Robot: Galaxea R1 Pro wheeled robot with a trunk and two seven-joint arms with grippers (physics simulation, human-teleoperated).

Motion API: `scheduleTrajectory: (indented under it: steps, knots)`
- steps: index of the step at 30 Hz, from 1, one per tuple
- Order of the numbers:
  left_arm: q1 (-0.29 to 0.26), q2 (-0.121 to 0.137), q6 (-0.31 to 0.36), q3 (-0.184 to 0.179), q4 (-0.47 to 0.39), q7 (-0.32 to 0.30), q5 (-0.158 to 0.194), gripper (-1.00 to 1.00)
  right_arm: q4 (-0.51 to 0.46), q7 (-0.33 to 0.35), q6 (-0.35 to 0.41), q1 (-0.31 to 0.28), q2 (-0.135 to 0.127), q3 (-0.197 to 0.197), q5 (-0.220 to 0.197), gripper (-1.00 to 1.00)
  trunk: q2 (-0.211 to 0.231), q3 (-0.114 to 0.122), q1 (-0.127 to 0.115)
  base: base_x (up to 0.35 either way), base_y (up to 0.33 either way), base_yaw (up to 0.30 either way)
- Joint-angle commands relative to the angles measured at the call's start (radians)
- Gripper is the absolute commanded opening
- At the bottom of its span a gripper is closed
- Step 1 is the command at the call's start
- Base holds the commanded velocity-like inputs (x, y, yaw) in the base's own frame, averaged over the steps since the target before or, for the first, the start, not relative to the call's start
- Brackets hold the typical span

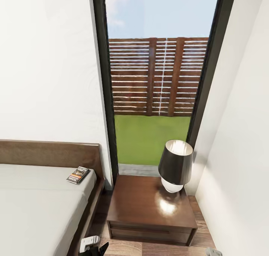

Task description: In the bedroom, move the book from the bed onto either nightstand, and place the two sandals side by side next to the bed.

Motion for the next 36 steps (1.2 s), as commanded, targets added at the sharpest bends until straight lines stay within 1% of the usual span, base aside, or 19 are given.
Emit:
scheduleTrajectory:
  steps: [1,32,36]
  knots:
    - [-0.001,0.0,-0.003,0.003,0.001,-0.004,0.0,1.0,0.001,0.004,0.0,-0.001,0.0,-0.008,0.001,1.0,0.006,0.002,-0.004,0.0,0.0,0.0]
    - [-0.001,0.0,-0.003,0.003,0.001,-0.004,0.0,1.0,0.001,0.005,0.0,-0.001,0.0,-0.008,0.001,1.0,0.223,0.099,-0.122,0.0,0.0,0.0]
    - [-0.001,0.0,-0.003,0.003,0.001,-0.004,0.0,1.0,0.001,0.005,0.0,-0.001,0.0,-0.008,0.001,1.0,0.223,0.099,-0.122,0.0,0.0,0.0]
